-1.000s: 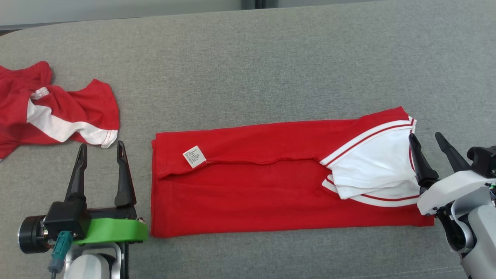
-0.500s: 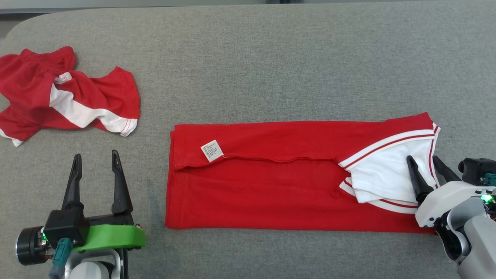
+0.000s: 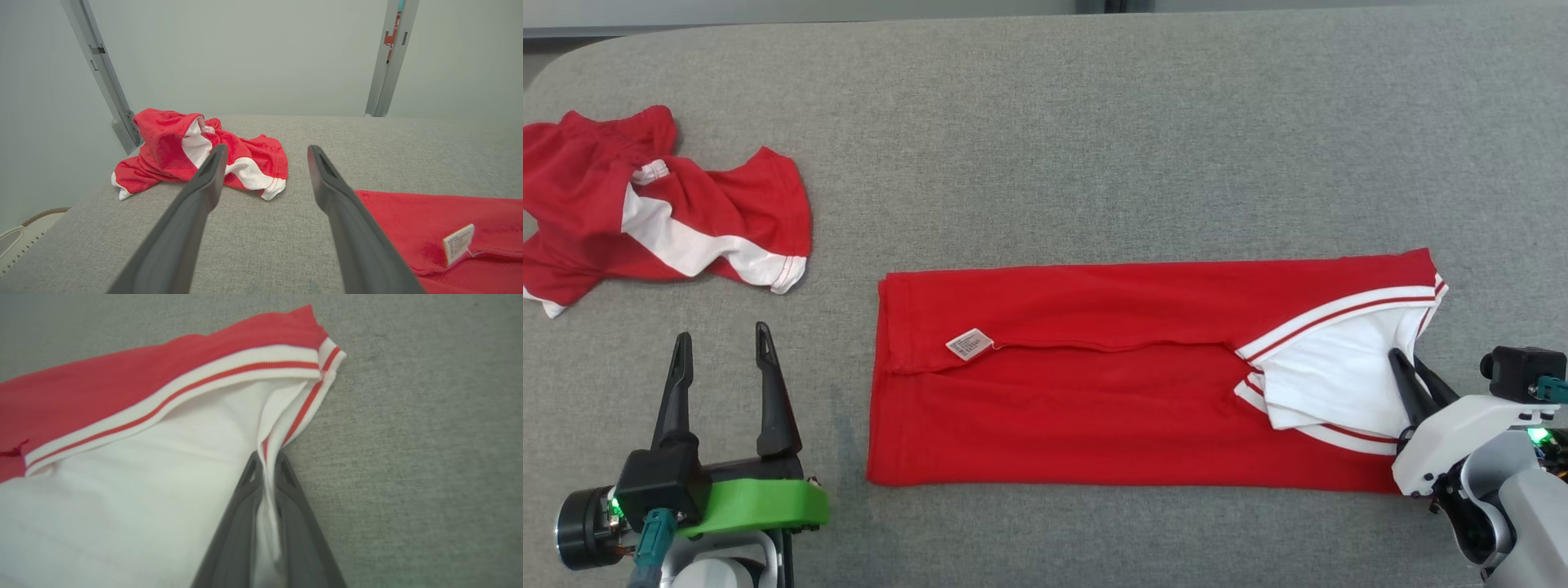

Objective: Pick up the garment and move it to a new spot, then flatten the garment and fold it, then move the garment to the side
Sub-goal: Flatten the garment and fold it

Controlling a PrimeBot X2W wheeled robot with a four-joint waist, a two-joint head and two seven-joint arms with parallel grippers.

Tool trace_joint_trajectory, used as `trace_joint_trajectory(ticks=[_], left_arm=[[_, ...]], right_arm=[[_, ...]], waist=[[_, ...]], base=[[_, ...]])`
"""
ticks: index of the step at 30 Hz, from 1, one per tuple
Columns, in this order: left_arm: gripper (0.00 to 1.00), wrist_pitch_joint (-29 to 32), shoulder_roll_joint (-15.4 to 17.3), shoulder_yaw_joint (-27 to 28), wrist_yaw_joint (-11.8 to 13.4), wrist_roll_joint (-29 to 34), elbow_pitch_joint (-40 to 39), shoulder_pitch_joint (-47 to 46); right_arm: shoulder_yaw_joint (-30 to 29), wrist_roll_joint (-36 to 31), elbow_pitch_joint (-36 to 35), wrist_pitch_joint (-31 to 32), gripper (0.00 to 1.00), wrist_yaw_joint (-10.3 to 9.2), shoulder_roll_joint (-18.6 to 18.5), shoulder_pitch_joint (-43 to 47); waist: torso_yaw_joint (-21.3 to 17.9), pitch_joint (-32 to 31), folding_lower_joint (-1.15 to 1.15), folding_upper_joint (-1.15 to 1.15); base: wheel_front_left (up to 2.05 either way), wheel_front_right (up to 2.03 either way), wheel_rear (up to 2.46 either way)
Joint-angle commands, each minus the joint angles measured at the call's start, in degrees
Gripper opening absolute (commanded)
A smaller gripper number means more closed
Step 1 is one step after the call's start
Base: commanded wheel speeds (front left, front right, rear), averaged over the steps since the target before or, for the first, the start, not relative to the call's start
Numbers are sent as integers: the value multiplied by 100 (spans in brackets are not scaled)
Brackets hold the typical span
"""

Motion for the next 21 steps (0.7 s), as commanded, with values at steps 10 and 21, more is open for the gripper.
trace_joint_trajectory(ticks=[10,21], left_arm=[[100,-16,2,168,-89,106,10,78],[100,-16,3,210,-136,60,69,250]], right_arm=[[-731,-127,455,23,0,-13,-824,-146],[-417,80,-854,343,0,-11,-446,173]], waist=[[-179,-167,0,0],[-363,-381,0,0]], base=[[0,0,0],[0,0,0]])
